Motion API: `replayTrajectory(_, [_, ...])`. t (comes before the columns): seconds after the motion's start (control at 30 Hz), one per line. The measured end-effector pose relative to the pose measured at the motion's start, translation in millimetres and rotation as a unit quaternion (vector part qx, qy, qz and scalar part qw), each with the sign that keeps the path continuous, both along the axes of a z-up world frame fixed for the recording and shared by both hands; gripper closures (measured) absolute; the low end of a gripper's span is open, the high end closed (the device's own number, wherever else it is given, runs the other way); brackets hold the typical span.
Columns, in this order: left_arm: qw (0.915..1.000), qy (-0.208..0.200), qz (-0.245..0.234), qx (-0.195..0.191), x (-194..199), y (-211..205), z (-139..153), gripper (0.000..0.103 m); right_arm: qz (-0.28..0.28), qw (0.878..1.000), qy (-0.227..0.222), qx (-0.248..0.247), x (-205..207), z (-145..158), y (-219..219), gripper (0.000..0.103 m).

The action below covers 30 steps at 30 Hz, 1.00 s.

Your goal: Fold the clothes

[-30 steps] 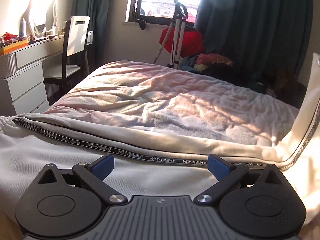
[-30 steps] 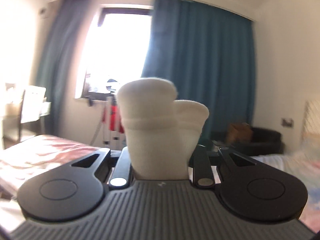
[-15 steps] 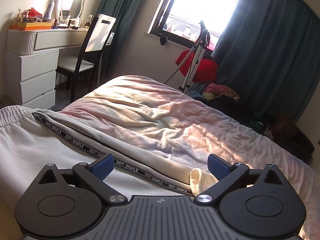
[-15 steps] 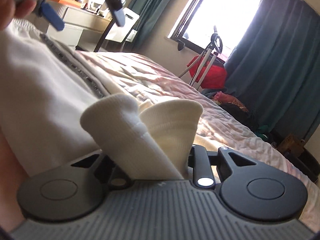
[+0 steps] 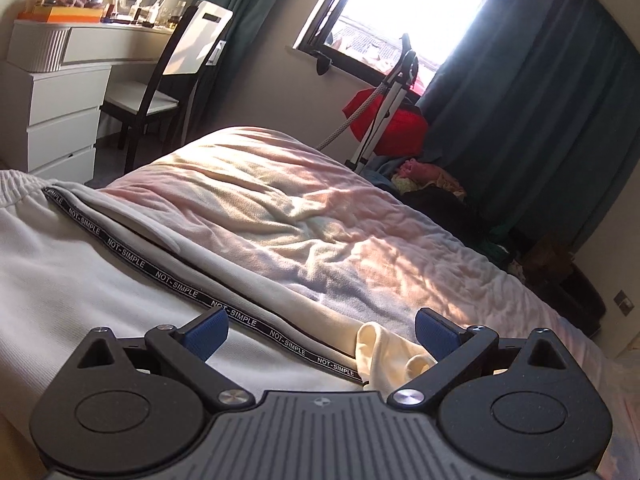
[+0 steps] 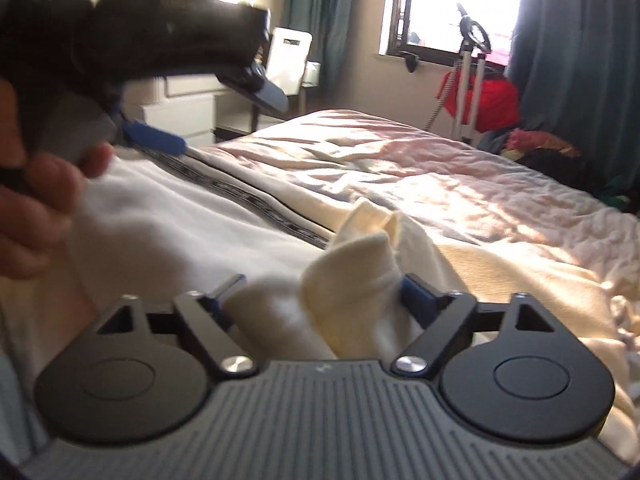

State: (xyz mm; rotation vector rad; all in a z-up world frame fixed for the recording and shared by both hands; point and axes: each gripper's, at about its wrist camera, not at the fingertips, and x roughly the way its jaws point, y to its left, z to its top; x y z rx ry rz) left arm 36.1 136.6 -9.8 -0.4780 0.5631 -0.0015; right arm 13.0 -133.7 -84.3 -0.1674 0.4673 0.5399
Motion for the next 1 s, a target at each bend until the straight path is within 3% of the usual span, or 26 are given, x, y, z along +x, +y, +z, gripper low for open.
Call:
replayTrajectory(0.07, [0.9998,0.002,0.009,-0.018,-2.5,5.6,-0.2,0.002,0.03,0.998,0.019,0.051,-6.5,10.4,-10.0,0.008])
replayTrajectory(0.27, [0.9998,-0.017,0.011,-0.004,-17.4,4.4,12.6,0.002,-0.018,0.987,0.043,0.152,-8.8,37.2,-52.7,0.008])
replayTrajectory(0.37, [0.9997,-0.016,-0.016,0.009,-17.9,-5.7,13.2,0.002,-0.064,0.98,0.053,0.181,14.4,41.7,-71.4,0.009])
replayTrajectory(0.5, [0.9989,-0.014,-0.037,0.025,-14.4,-18.3,9.1,0.002,-0.085,0.975,0.088,0.186,60.6,47.5,-83.0,0.01])
replayTrajectory(0.53, [0.9988,-0.013,-0.04,0.027,-12.9,-20.1,7.7,0.002,-0.082,0.975,0.102,0.179,75.4,47.0,-81.1,0.012])
replayTrajectory(0.6, [0.9984,-0.011,-0.047,0.03,-9.9,-23.8,4.8,0.002,-0.072,0.977,0.125,0.154,99.7,44.2,-73.3,0.034])
replayTrajectory(0.73, [0.9975,-0.013,-0.061,0.034,-4.6,-27.5,1.0,0.003,-0.036,0.98,0.158,0.115,126.3,26.0,-50.4,0.038])
replayTrajectory(0.83, [0.9963,-0.024,-0.081,0.015,-0.6,-29.4,-2.0,0.003,-0.023,0.976,0.189,0.106,133.0,4.5,-40.2,0.052])
replayTrajectory(0.9, [0.9948,-0.027,-0.098,-0.007,3.6,-31.1,-5.4,0.003,-0.024,0.975,0.2,0.097,134.7,-5.9,-39.3,0.087])
replayTrajectory(1.0, [0.9902,-0.024,-0.13,-0.046,9.9,-35.9,-12.6,0.005,-0.032,0.972,0.207,0.11,135.8,-8.9,-48.1,0.091])
